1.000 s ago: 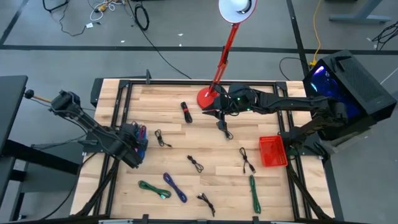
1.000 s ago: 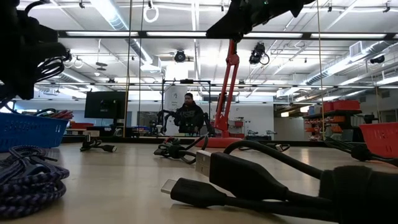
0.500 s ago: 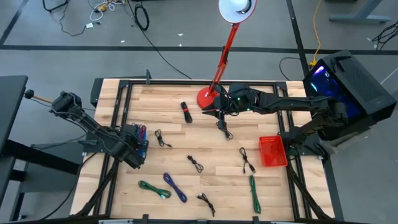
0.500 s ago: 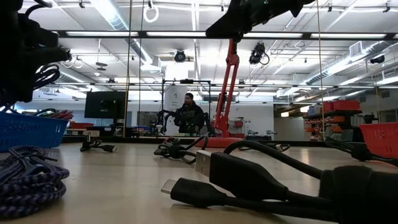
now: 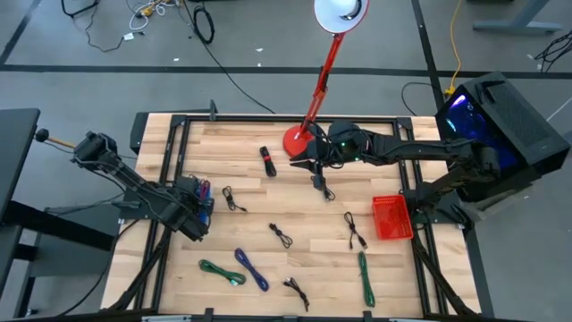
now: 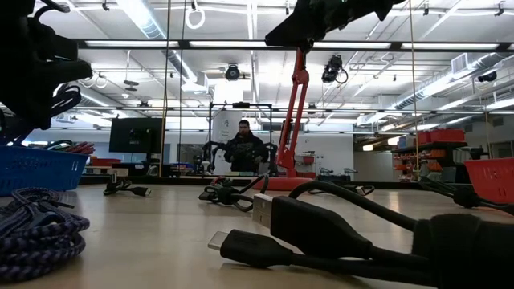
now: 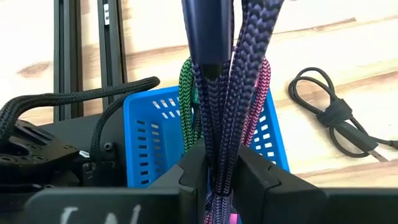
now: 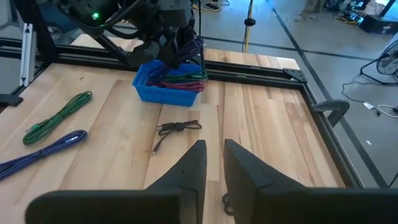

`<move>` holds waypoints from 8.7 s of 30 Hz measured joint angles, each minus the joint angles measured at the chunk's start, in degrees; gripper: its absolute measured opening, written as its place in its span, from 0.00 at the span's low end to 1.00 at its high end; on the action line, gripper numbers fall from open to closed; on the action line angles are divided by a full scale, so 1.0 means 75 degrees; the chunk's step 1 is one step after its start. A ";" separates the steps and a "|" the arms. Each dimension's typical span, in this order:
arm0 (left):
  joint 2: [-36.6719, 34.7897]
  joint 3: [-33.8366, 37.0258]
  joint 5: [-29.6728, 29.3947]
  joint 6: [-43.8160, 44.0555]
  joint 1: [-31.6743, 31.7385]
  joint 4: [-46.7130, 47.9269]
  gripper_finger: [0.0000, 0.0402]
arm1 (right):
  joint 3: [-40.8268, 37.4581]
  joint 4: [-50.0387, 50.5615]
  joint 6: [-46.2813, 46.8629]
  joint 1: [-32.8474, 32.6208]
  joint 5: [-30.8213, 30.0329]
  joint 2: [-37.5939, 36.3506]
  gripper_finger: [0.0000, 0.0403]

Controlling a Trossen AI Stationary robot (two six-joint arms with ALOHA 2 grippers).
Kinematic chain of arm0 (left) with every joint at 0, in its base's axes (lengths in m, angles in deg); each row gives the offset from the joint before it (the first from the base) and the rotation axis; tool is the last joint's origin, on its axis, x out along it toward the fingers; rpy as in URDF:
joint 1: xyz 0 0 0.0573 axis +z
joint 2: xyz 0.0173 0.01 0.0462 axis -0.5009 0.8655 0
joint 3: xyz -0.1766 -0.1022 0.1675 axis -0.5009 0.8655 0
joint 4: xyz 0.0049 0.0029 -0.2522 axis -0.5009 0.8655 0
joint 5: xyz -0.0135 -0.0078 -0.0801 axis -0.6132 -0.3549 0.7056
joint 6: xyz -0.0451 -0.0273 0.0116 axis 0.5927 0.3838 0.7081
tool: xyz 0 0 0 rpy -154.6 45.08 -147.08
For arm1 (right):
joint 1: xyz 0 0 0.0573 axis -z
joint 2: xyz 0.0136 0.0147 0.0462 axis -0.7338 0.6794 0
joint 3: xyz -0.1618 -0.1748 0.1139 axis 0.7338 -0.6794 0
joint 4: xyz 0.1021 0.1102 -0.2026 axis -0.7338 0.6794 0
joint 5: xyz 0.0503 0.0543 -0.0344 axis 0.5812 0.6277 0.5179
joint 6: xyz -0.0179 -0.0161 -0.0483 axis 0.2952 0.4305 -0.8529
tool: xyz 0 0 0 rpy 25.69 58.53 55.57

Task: Pick & Place USB Port
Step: Put the blue and black charger cable into the blue bin, then put the green and black charger cable into the blue bin, then put the blue and black charger cable into the blue bin

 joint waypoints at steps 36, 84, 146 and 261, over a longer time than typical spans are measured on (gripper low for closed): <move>-0.0006 -0.0002 -0.1110 -0.0846 0.0373 -0.0490 0.36 | 0.0006 0.0176 -0.0100 -0.0003 0.0003 0.0003 0.14; 0.2361 -0.0154 0.3774 -0.8176 -0.1472 -0.7837 0.42 | 0.0006 -0.0278 0.1202 -0.1099 -0.0691 0.0003 0.14; 0.3493 -0.3828 0.0007 -0.6118 -0.1947 -0.1272 0.03 | 0.0006 0.0171 0.0895 -0.1088 -0.0686 0.0009 0.14; 0.2904 -0.3500 0.1682 -1.3439 0.0233 -0.4828 0.39 | 0.0000 0.1435 0.0857 -0.1090 -0.0606 0.0009 0.14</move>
